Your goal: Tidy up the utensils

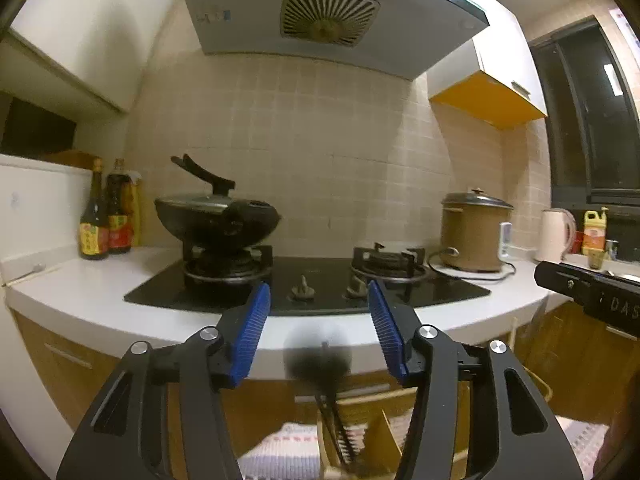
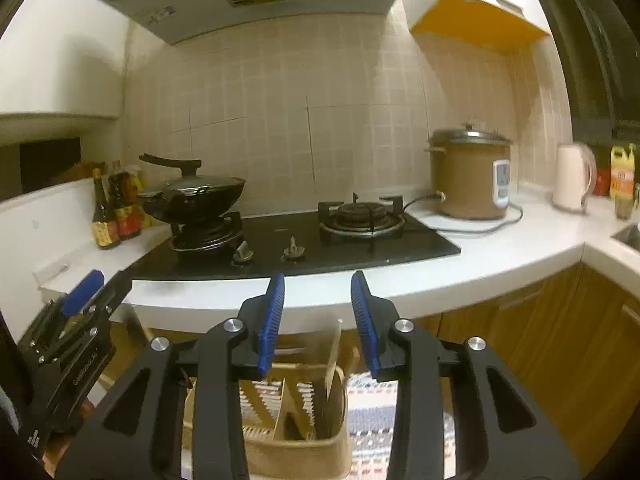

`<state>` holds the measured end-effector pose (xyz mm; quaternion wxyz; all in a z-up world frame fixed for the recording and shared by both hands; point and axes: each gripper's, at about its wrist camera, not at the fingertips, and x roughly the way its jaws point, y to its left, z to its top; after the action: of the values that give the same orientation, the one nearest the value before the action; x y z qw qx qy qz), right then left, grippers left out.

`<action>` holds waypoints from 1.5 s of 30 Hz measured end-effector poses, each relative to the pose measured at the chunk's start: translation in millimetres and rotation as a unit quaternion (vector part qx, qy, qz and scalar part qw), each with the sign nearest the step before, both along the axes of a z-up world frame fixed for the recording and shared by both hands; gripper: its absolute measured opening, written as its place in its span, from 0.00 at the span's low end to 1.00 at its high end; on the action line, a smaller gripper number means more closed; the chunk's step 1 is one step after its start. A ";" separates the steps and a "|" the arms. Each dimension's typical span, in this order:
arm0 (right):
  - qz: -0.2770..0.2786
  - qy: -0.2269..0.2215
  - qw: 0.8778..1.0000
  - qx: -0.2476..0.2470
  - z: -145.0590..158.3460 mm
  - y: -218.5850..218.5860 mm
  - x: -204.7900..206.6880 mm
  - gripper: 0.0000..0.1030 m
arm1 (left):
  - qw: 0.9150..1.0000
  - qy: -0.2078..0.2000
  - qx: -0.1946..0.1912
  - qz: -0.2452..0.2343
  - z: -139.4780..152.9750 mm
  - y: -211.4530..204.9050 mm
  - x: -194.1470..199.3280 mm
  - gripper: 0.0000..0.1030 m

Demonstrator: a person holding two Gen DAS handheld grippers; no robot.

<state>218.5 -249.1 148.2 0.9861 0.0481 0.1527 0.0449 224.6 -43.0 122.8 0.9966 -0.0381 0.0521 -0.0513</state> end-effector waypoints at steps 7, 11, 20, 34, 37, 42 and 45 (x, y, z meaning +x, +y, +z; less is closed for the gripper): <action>0.009 0.022 0.999 0.022 -2.9 -14.1 -36.6 0.56 | 0.999 0.043 -0.007 -0.028 0.1 15.4 -36.5 0.64; 0.008 0.056 0.998 0.023 -26.5 -14.3 -67.8 0.56 | 0.997 0.072 -0.005 -0.031 -9.2 16.4 -68.6 0.74; -0.004 0.048 0.998 -0.038 -70.1 12.4 -126.7 0.67 | 0.994 0.112 -0.004 0.008 -43.1 8.5 -117.0 0.83; -0.024 0.011 0.998 -0.059 -100.5 17.1 -142.1 0.76 | 0.993 0.100 0.021 0.067 -76.5 -1.9 -119.5 0.88; -0.020 0.014 0.998 -0.052 -101.8 15.4 -140.9 0.80 | 0.992 0.105 0.023 0.065 -77.7 -3.7 -119.4 0.89; -0.017 0.016 0.999 -0.044 -102.3 11.0 -138.8 0.82 | 0.992 0.108 0.033 0.064 -78.2 -8.0 -120.7 0.91; -0.015 0.018 0.999 -0.034 -102.4 7.8 -138.4 0.84 | 0.991 0.110 0.041 0.063 -78.5 -11.2 -121.0 0.92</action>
<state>80.0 -241.3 45.8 0.9848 0.0175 0.1710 0.0238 103.7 -54.2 44.3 0.9867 -0.0057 0.1611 0.0186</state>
